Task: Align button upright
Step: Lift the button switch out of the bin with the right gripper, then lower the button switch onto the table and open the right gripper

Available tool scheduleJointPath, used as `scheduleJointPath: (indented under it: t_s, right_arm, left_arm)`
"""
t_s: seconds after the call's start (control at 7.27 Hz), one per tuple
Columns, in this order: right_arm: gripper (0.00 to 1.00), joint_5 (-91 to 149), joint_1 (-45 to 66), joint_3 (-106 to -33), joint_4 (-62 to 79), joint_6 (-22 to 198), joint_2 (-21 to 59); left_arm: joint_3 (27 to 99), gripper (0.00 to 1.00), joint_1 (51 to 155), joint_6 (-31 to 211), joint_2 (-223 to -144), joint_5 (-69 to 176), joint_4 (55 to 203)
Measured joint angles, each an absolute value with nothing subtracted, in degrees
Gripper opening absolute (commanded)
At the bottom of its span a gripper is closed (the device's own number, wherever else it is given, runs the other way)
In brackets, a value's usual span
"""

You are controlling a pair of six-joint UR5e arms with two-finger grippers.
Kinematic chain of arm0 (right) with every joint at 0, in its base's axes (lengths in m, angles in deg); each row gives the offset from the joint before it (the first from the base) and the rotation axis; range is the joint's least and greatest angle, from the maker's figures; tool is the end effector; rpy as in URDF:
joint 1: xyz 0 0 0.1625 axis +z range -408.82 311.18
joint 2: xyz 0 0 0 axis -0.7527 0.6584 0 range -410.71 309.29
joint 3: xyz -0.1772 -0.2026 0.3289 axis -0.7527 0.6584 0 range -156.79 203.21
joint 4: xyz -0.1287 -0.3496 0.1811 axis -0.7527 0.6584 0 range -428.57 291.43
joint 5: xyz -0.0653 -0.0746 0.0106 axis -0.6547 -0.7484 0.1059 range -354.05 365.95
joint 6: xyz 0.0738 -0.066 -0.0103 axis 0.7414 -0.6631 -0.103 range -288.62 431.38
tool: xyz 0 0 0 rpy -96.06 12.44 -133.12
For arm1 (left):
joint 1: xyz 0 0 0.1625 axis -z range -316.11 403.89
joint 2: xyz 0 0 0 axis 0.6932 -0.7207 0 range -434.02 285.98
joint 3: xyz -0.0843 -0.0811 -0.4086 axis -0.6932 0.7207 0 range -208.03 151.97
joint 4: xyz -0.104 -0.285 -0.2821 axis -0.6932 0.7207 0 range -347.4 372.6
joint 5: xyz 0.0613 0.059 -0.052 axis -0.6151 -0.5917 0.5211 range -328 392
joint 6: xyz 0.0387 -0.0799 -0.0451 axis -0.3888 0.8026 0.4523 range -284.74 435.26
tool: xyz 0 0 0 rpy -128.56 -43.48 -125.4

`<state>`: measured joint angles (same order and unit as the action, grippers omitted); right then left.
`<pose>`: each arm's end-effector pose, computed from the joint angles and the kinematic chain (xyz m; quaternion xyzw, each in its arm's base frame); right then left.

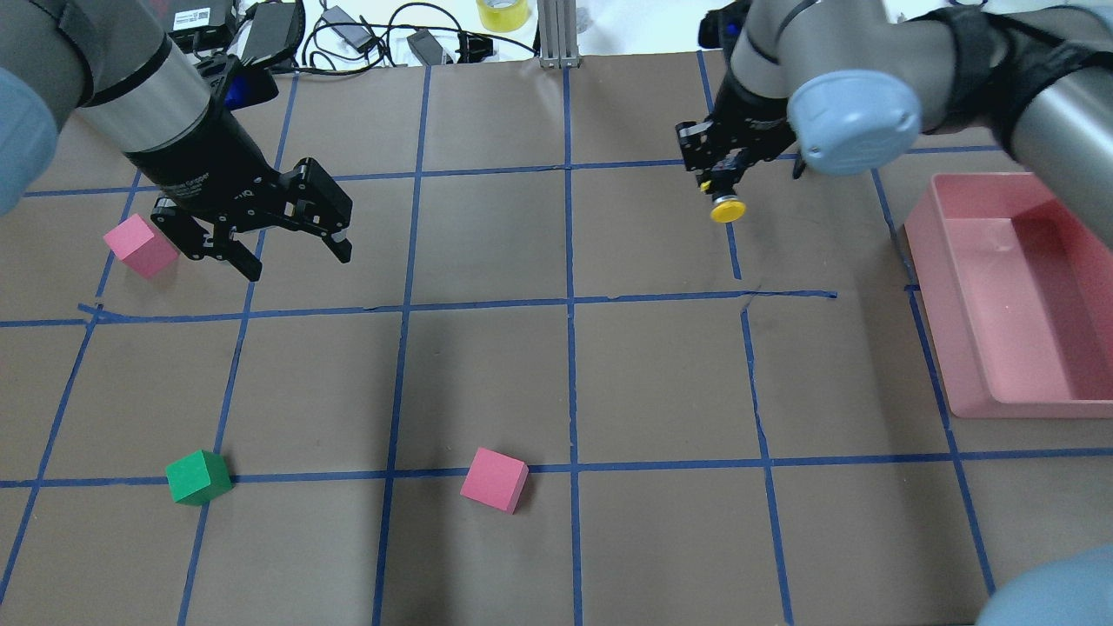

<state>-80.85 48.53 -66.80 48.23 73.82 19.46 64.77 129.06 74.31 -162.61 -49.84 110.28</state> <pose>0.2175 -0.6012 0.3427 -0.0444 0.9968 -0.0581 0.0330 -0.1078 -0.4753 0.4648 0.0393 -0.9936 -0.0751 0.0747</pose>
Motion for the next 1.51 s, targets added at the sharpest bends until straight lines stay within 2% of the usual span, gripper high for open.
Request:
scheduleJointPath:
  t_s: [0.55, 1.24, 1.51]
  right_arm:
    - [0.00, -82.72, 61.30, -67.60, 57.96, 87.66, 11.62]
    - [0.00, -82.57, 64.29, -75.16, 67.75, 89.01, 9.14]
    - [0.08, -82.50, 65.20, -75.48, 67.97, 89.04, 8.97]
  left_arm:
    - [64.83, 1.00, 129.01, 74.29, -162.61, -49.74, 107.05]
    - [65.48, 1.00, 129.29, 74.31, -162.44, -50.01, 106.18]
    - [66.96, 1.00, 129.40, 74.22, -162.79, -50.02, 106.56]
